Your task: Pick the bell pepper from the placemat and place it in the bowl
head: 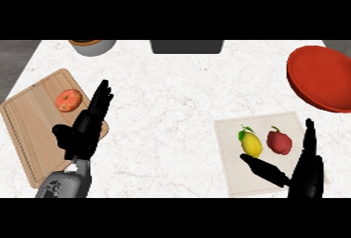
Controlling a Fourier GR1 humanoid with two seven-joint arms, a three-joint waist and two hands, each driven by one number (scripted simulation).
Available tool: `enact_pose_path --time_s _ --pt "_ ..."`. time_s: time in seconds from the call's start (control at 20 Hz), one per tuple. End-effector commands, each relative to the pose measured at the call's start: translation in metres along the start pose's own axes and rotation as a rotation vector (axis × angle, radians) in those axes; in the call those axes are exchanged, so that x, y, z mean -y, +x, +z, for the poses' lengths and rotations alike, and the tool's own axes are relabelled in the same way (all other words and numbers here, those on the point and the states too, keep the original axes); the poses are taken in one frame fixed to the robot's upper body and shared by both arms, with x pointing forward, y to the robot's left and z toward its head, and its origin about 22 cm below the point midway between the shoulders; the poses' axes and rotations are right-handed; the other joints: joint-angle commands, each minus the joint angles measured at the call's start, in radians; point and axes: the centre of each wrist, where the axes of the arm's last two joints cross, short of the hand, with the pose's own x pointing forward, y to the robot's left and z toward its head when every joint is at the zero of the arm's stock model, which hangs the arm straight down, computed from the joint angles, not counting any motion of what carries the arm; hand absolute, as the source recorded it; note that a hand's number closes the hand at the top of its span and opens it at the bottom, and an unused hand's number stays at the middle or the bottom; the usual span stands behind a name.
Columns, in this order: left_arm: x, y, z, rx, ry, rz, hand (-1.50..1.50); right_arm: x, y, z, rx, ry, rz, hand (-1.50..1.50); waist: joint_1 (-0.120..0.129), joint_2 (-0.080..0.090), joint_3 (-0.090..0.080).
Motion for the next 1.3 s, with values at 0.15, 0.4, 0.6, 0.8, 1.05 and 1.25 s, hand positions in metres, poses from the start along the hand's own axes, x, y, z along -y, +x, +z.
enact_pose_path --time_s 0.15,0.4,0.6,0.8,1.05,1.25 --pt "-0.014 -0.028 -0.001 -0.003 0.014 -0.001 0.0 -0.005 -0.027 -0.019 -0.031 -0.007 -0.056 -1.5 -0.001 0.001 0.0" --pt "-0.015 0.011 0.012 -0.017 -0.006 -0.005 0.0 -0.013 -0.053 -0.023 -0.002 -0.016 -0.024 -1.5 0.003 -0.001 0.0" --pt "-0.003 0.012 0.004 0.009 0.003 -0.006 0.0 -0.023 -0.065 -0.035 -0.074 -0.053 0.072 -1.5 0.004 0.0 0.0" --pt "0.002 0.005 0.014 -0.008 -0.008 0.019 0.0 -0.008 -0.089 -0.029 -0.107 -0.048 0.168 -1.5 0.002 -0.001 0.0" --pt "-0.011 0.0 -0.002 0.015 -0.005 -0.013 0.0 -0.028 -0.053 -0.046 -0.096 0.012 0.136 -1.5 0.001 0.0 0.0" --pt "0.004 -0.007 -0.002 0.011 -0.001 -0.002 0.0 -0.035 -0.079 -0.057 -0.018 0.111 0.258 1.5 0.004 0.002 0.0"
